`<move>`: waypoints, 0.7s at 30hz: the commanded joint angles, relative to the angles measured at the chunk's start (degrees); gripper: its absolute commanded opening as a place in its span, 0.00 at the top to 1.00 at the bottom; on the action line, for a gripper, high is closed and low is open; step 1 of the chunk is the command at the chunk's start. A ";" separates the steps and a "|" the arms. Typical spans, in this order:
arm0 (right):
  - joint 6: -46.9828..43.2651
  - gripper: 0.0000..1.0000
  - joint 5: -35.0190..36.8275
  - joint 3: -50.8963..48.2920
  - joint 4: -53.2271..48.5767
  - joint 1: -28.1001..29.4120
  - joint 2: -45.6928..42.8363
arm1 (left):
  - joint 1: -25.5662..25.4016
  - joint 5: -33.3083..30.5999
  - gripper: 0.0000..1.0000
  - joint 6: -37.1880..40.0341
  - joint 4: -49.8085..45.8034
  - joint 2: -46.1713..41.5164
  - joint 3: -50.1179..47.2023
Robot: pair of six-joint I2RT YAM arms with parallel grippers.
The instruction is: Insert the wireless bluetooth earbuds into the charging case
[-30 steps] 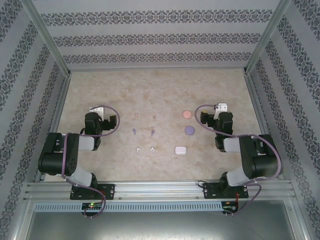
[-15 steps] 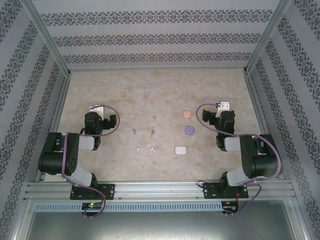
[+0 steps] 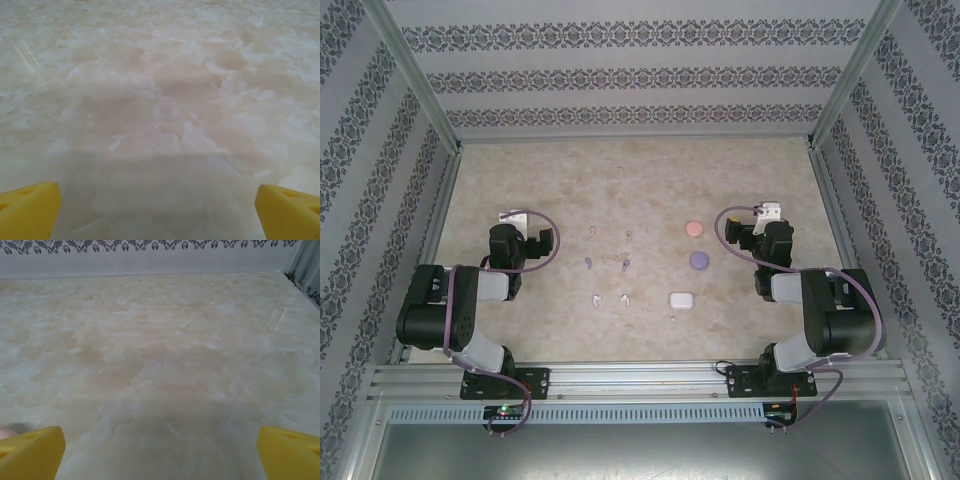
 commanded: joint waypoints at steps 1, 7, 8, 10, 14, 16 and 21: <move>0.53 0.02 2.01 1.46 -2.35 0.01 -4.50 | -0.29 -1.53 0.01 0.30 -6.76 -4.48 4.61; 9.69 0.02 9.66 9.04 -28.25 0.45 -18.65 | -0.29 -6.81 0.00 -3.78 -26.35 -11.08 13.55; 12.22 0.02 9.57 11.10 -32.99 0.36 -20.18 | -0.23 -7.14 0.00 -5.19 -31.58 -11.54 16.08; 21.19 0.02 10.46 16.21 -44.63 -0.04 -23.24 | -0.23 -7.08 0.00 -8.78 -41.25 -12.02 20.78; 24.67 0.02 -5.12 19.87 -52.91 -0.87 -28.55 | -0.44 -6.15 0.00 -17.76 -53.02 -14.01 26.11; 27.55 0.02 -12.65 17.86 -50.01 -0.50 -31.35 | -0.55 -3.74 0.01 -21.90 -56.42 -15.51 27.45; 29.76 0.09 -15.66 22.18 -65.35 6.38 -31.89 | -2.11 1.14 0.01 -29.79 -61.45 -17.92 28.42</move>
